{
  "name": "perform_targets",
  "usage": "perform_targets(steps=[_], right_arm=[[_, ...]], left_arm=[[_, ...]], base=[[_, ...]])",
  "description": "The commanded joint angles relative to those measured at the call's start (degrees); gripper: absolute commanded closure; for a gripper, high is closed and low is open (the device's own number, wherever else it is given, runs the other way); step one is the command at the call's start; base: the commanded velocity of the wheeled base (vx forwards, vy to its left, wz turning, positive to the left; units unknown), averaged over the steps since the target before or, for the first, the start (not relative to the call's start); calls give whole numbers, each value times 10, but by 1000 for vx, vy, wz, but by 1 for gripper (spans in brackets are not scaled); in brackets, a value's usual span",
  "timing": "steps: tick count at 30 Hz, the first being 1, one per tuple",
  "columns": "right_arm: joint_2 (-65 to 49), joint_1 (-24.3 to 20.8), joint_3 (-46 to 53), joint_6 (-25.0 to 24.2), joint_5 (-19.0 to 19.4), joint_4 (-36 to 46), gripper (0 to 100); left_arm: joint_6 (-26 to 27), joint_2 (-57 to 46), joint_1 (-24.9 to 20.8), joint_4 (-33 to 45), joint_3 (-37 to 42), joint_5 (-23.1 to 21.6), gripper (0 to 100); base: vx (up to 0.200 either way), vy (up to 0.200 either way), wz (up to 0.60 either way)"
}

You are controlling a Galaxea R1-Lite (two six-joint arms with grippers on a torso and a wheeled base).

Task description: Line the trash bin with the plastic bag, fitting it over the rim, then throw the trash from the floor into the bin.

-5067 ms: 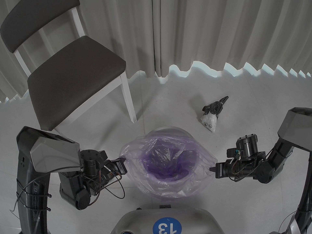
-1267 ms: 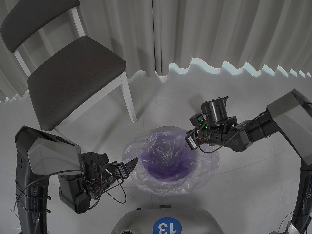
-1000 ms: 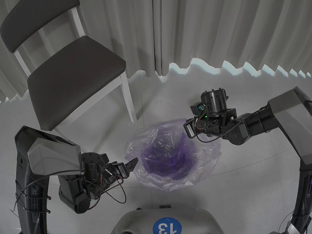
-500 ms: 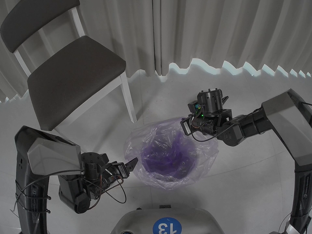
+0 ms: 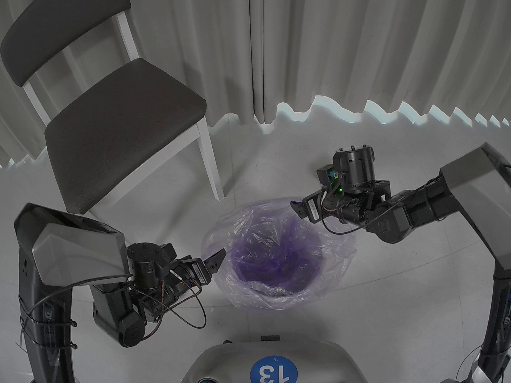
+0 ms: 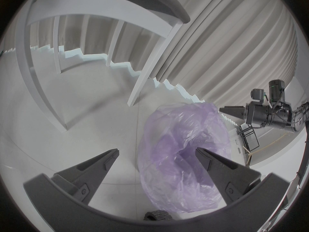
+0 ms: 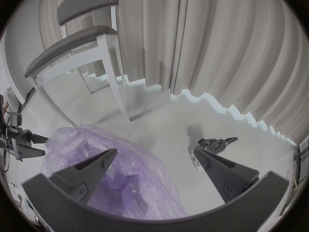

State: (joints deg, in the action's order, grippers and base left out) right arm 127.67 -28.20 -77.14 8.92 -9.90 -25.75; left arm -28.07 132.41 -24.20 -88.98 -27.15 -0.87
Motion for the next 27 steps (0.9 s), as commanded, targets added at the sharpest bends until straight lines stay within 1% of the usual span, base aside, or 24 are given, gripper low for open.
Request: perform_targets(steps=[1, 6, 7, 10, 11, 12, 15, 16, 17, 18, 19, 20, 23, 24, 25, 26, 27], right_arm=[[-54, 1, 74, -22, 1, 0, 0], [-93, 1, 139, -37, 0, -1, 0], [-105, 1, 161, -44, -1, -2, 0], [-110, 2, 187, -58, -1, -6, 0], [-110, 2, 187, -58, -1, -6, 0], [-107, 2, 198, -71, -1, -19, 0], [-104, 2, 211, -84, -2, -46, 0], [-103, 2, 220, -94, -2, -75, 0], [-102, 2, 226, -101, -2, -90, 0], [-101, 1, 236, -111, -2, -105, 0], [-101, 1, 238, -113, -2, -107, 0], [-97, 0, 248, -122, -2, -123, 0], [-95, 5, 262, -124, 1, -147, 0], [-95, 12, 262, -124, 3, -151, 0], [-95, 13, 262, -124, 5, -152, 0], [-93, 17, 256, -121, 9, -152, 0], [-89, 18, 252, -119, 13, -152, 0]], left_arm=[[4, -25, -24, -10, -4, 1, 0], [26, -29, -38, -10, -6, 4, 0], [42, -29, -40, -10, -13, 9, 0], [75, -29, -43, -9, -32, 16, 0], [75, -29, -43, -9, -32, 16, 0], [101, -29, -43, -7, -48, 17, 0], [132, -26, -43, 6, -73, 17, 0], [158, -25, -43, 39, -96, 26, 0], [169, -27, -44, 58, -107, 39, 0], [179, -30, -44, 79, -123, 55, 0], [180, -30, -44, 83, -126, 58, 0], [186, -34, -45, 106, -144, 72, 0], [188, -63, -52, 186, -175, 77, 0], [188, -73, -59, 229, -193, 80, 0], [188, -75, -59, 233, -195, 80, 0], [187, -81, -62, 268, -224, 81, 0], [187, -82, -63, 281, -241, 81, 0]], base=[[0, 0, 0], [0, 0, 0], [0, 0, 0], [0, 0, 0], [0, 0, 0], [0, 0, 0], [0, 0, 0], [0, 0, 0], [0, 0, 0], [0, 0, 0], [0, 0, 0], [0, 0, 0], [0, 0, 0], [0, 0, 0], [0, 0, 0], [0, 0, 0], [0, 0, 0]])
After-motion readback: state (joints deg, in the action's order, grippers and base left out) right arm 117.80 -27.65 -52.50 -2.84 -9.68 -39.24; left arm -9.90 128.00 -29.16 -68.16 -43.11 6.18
